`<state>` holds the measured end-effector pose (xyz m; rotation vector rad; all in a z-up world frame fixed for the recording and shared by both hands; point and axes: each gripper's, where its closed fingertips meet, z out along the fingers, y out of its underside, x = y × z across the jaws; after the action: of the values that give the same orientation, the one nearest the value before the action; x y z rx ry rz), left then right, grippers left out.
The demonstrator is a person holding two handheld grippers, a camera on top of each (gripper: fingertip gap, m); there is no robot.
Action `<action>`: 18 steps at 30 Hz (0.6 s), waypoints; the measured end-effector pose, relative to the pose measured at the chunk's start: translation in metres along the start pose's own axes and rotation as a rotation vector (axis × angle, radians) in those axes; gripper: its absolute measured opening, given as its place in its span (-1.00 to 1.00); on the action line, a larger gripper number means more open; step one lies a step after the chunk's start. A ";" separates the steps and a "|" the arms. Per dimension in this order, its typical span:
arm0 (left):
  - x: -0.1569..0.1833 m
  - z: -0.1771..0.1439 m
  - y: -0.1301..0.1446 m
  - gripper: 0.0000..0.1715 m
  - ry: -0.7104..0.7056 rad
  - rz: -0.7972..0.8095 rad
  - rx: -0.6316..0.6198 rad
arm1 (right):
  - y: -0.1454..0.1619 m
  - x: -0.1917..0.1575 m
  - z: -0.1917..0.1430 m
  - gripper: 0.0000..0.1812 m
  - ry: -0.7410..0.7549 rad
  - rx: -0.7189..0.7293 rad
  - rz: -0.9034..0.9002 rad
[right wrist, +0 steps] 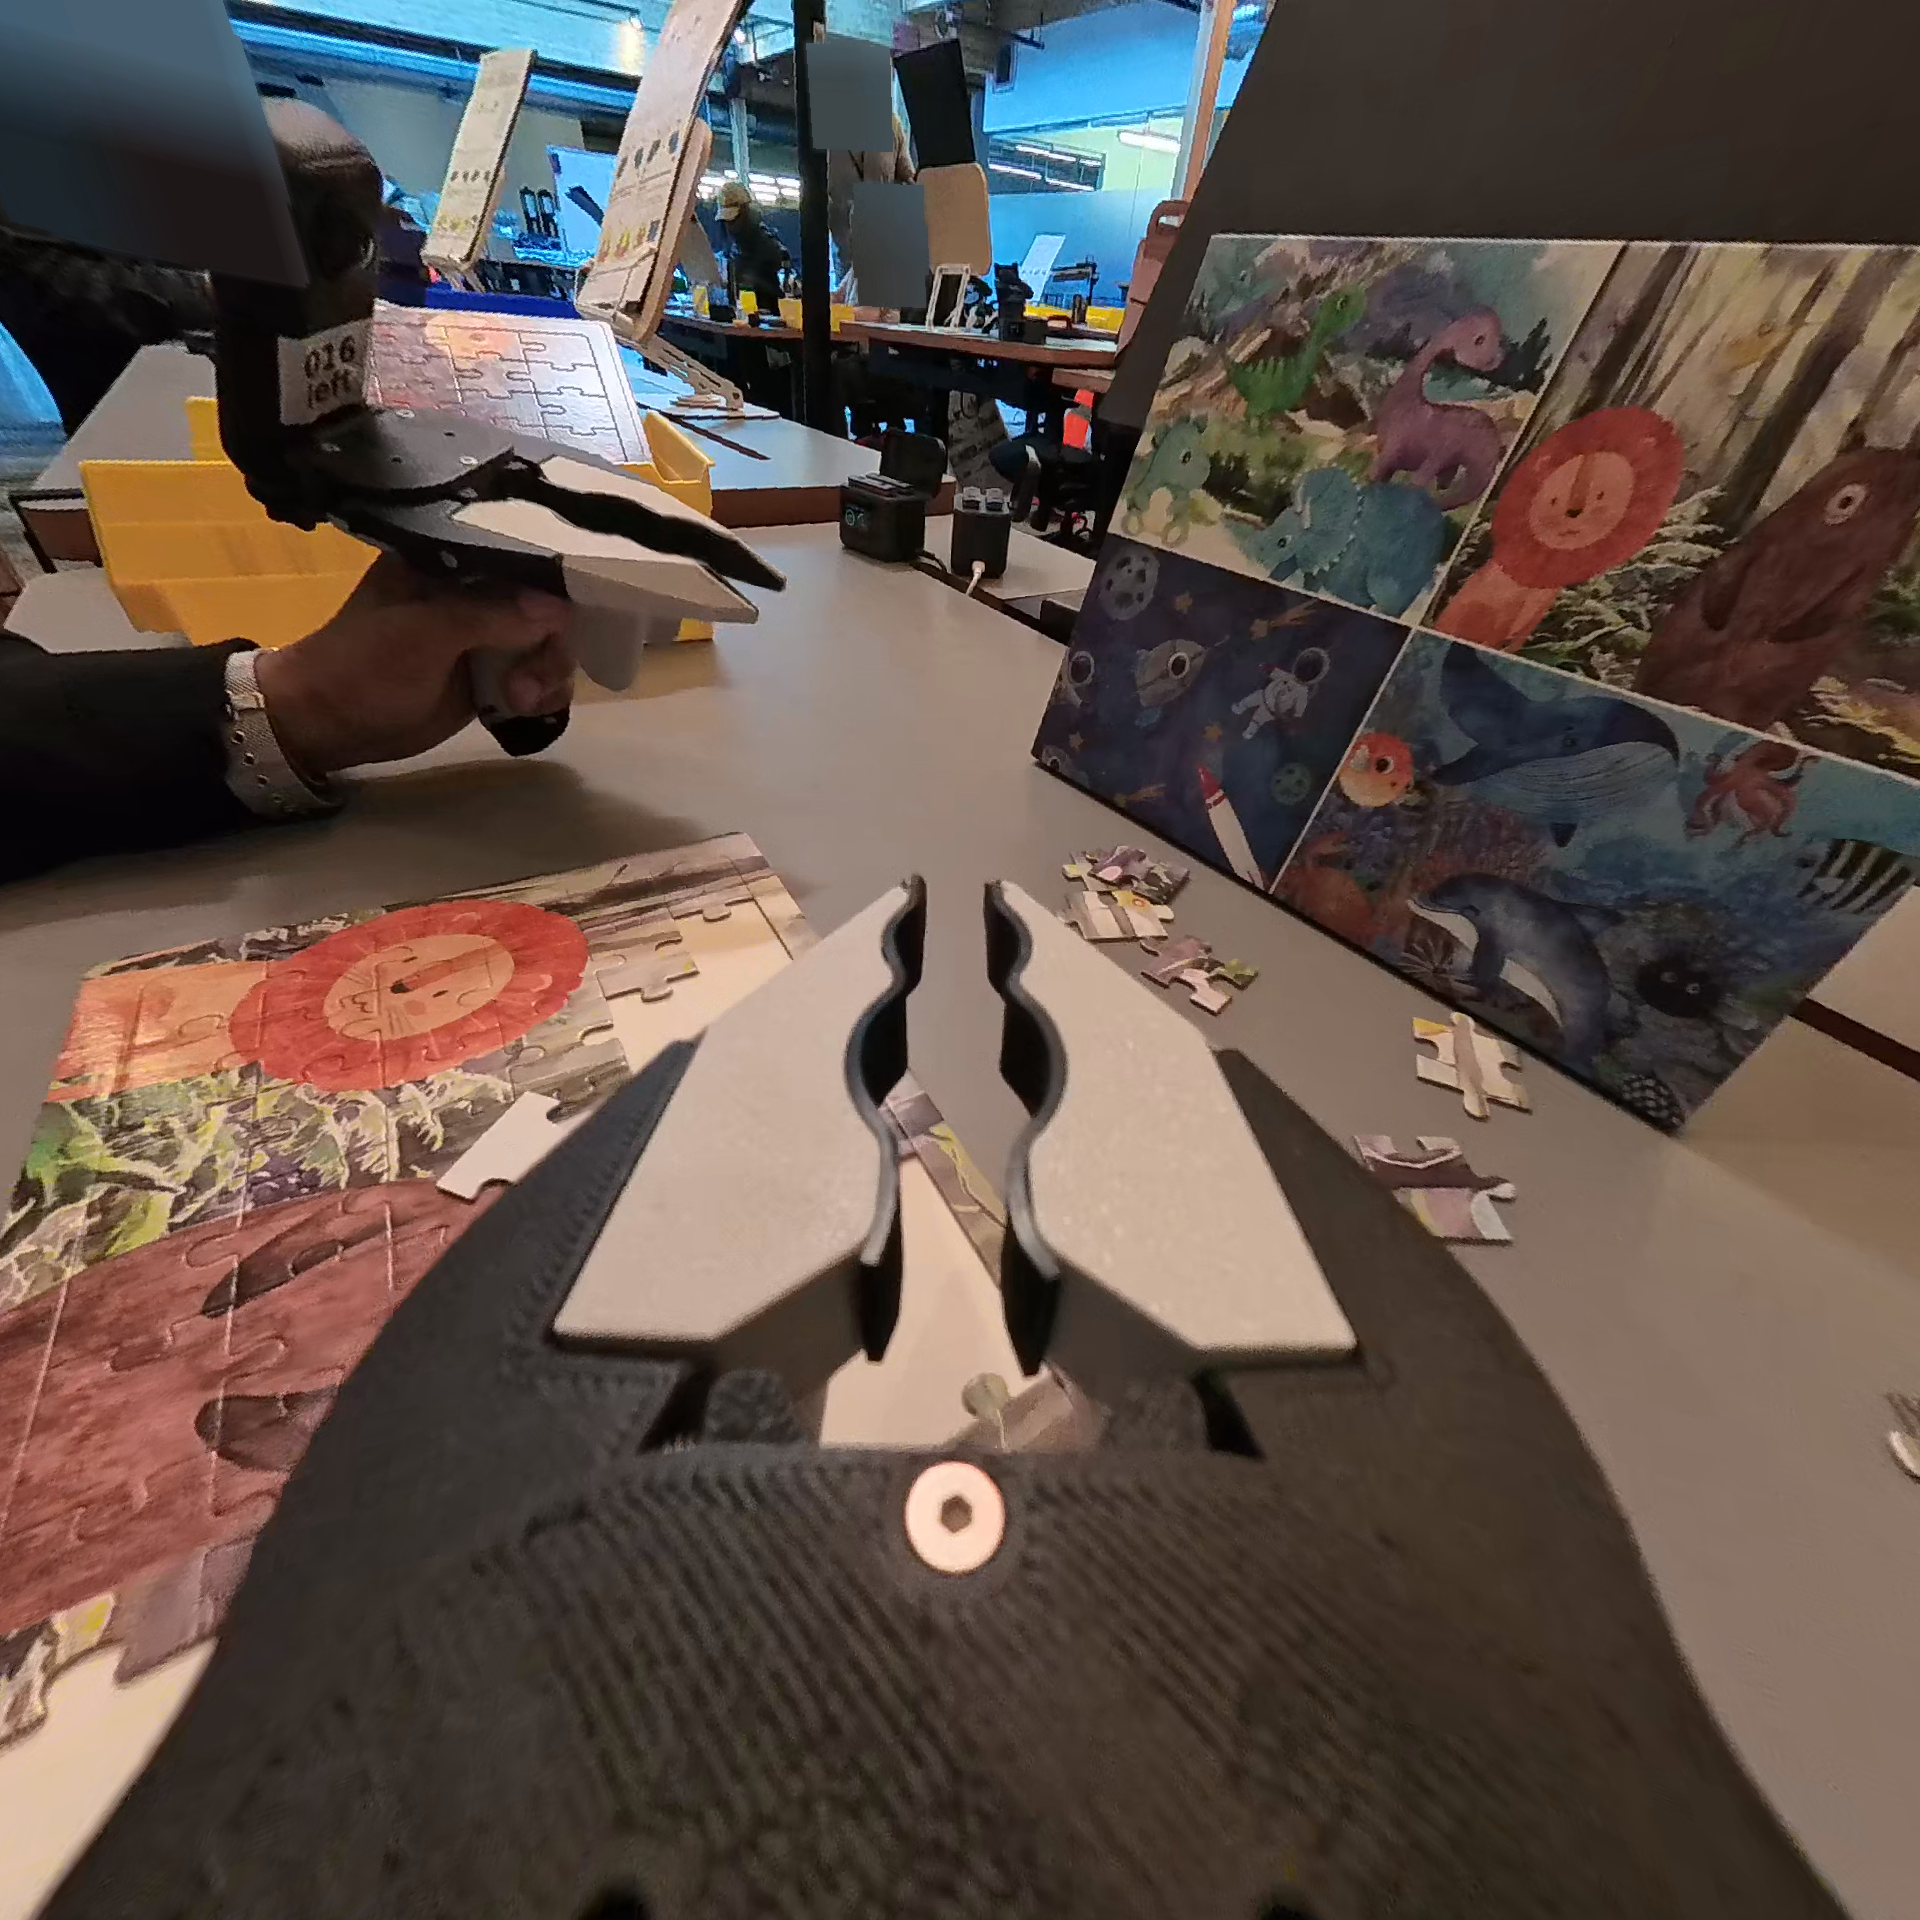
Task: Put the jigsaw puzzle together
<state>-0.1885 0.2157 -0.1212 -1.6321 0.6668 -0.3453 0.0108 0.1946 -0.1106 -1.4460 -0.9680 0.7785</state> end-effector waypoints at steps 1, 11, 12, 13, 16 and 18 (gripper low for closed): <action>0.000 0.000 0.000 -0.71 0.002 -0.001 0.001 | 0.001 0.001 0.000 -0.90 0.004 -0.002 -0.003; 0.005 0.001 -0.002 -0.70 0.027 -0.004 0.007 | -0.005 0.005 -0.005 -0.87 0.031 0.022 -0.020; 0.006 0.001 -0.003 -0.69 0.030 -0.006 0.008 | -0.008 0.005 -0.006 -0.87 0.035 0.035 -0.024; 0.007 0.002 -0.003 -0.69 0.034 -0.008 0.008 | -0.012 0.005 -0.007 -0.86 0.037 0.051 -0.028; 0.013 0.003 -0.002 -0.70 0.066 -0.034 -0.011 | -0.019 0.005 -0.006 -0.81 0.029 0.071 -0.014; 0.021 0.005 -0.003 -0.76 0.113 -0.063 -0.024 | -0.023 0.003 -0.003 -0.79 0.000 0.058 0.008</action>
<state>-0.1691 0.2071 -0.1224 -1.6679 0.7076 -0.4796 0.0114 0.1956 -0.0869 -1.4007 -0.9332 0.8056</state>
